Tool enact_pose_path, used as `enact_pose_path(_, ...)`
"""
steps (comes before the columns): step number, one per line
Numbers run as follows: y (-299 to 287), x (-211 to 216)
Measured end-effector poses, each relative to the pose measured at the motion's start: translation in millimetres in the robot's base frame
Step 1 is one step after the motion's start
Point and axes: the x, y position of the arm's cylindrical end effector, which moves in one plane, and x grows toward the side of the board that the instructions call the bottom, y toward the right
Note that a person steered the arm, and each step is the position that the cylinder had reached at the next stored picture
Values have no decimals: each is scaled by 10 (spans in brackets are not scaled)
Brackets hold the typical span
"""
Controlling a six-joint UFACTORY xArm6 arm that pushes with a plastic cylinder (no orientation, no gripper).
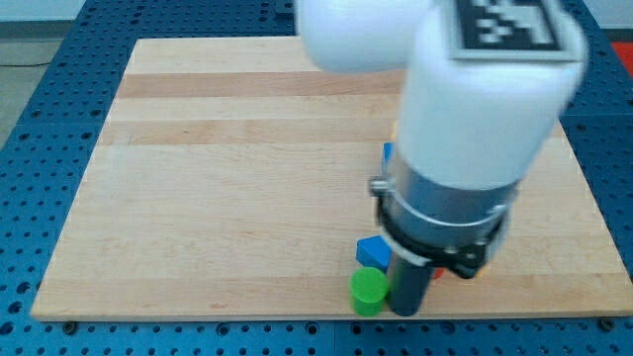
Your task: Push the green circle to the top right side of the red star
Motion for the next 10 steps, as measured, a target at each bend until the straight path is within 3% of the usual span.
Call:
enact_pose_path(4,-1449,-76)
enact_pose_path(10,-540,-751)
